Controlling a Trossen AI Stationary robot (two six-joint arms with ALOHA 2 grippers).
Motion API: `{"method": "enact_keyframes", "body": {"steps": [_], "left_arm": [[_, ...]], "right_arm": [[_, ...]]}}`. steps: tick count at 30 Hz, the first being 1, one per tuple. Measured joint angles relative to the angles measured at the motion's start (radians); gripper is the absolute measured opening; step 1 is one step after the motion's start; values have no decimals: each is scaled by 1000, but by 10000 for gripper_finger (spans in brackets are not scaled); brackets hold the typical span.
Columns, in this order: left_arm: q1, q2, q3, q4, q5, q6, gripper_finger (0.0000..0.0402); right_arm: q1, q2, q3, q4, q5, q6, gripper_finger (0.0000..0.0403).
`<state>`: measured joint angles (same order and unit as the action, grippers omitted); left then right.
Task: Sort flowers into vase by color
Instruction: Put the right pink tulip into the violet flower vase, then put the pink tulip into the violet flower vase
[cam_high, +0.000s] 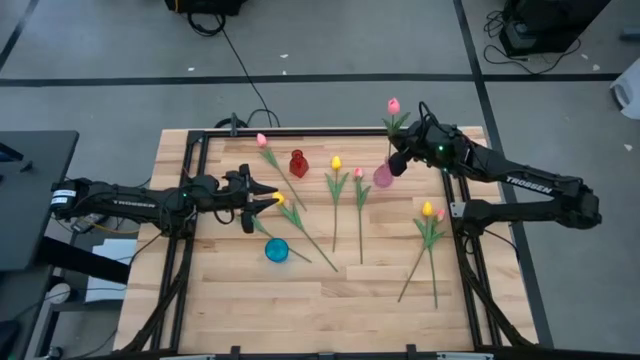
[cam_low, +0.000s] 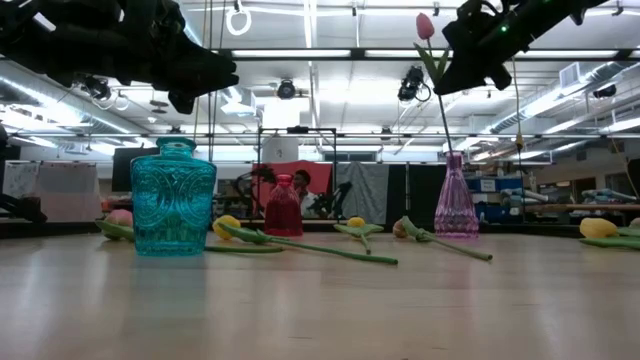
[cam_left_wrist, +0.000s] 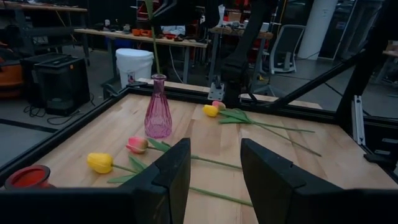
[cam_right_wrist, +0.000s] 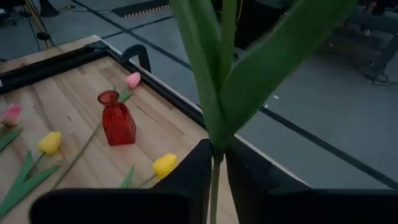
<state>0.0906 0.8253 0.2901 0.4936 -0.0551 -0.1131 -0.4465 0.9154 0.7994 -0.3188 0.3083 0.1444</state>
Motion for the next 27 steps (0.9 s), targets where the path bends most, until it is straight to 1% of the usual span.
{"method": "enact_keyframes", "body": {"steps": [3, 7, 12, 18, 21, 27], "left_arm": [[0, 0, 0, 0, 0, 0, 147], [0, 0, 0, -3, 0, 0, 147], [0, 0, 0, -7, -11, 0, 147], [0, 0, 0, -7, -24, 0, 147], [0, 0, 0, -7, -24, 0, 147], [0, 0, 0, -17, -24, 2, 147]], "right_arm": [[0, -14, 1, -47, -17, 31, 88], [4, -18, 32, -181, -22, 155, 110], [58, -18, 92, -382, -23, 275, 114], [168, -6, 164, -566, -36, 410, 114], [218, 21, 177, -646, -98, 507, 114], [293, 130, 177, -774, -331, 722, 113]]}}
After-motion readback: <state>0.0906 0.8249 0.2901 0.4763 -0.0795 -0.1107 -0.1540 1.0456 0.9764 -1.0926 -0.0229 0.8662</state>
